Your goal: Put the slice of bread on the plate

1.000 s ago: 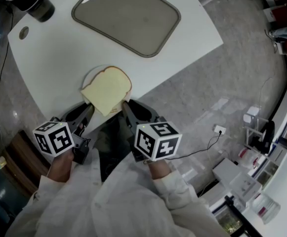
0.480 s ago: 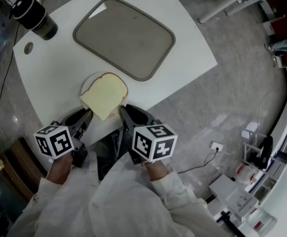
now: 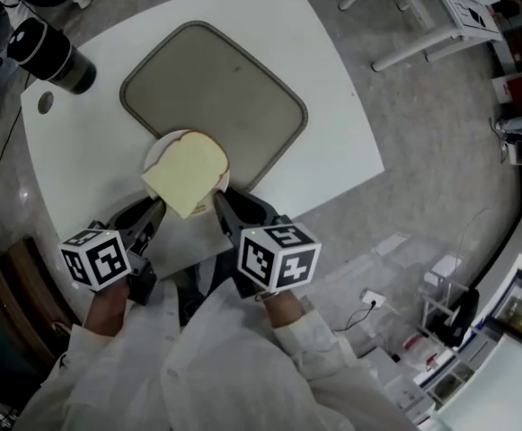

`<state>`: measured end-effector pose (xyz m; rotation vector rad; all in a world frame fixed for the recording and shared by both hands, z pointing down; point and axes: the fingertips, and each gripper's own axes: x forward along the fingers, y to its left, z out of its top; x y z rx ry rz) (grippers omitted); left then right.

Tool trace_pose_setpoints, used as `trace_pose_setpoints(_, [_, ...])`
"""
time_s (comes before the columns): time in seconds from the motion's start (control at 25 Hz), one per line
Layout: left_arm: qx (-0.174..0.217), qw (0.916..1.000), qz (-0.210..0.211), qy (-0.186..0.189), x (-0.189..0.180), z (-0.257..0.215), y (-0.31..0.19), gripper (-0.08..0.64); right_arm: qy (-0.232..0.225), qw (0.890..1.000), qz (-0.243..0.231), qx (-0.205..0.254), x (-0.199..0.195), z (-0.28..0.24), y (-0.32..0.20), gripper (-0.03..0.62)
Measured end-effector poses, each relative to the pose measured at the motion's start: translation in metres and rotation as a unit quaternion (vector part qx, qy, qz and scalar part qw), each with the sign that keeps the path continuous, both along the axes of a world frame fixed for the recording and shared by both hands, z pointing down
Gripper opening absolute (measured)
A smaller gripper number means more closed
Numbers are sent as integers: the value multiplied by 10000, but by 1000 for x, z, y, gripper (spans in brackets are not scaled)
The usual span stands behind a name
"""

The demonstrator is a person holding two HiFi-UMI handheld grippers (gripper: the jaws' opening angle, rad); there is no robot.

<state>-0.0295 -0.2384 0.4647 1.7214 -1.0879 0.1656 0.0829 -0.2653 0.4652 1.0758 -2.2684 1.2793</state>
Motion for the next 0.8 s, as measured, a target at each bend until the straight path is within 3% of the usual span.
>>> trace_pose_setpoints(0.8, [-39,9980,-631,96,25,8,-120,67,0,9992,-393,-74,24,5,-128,64])
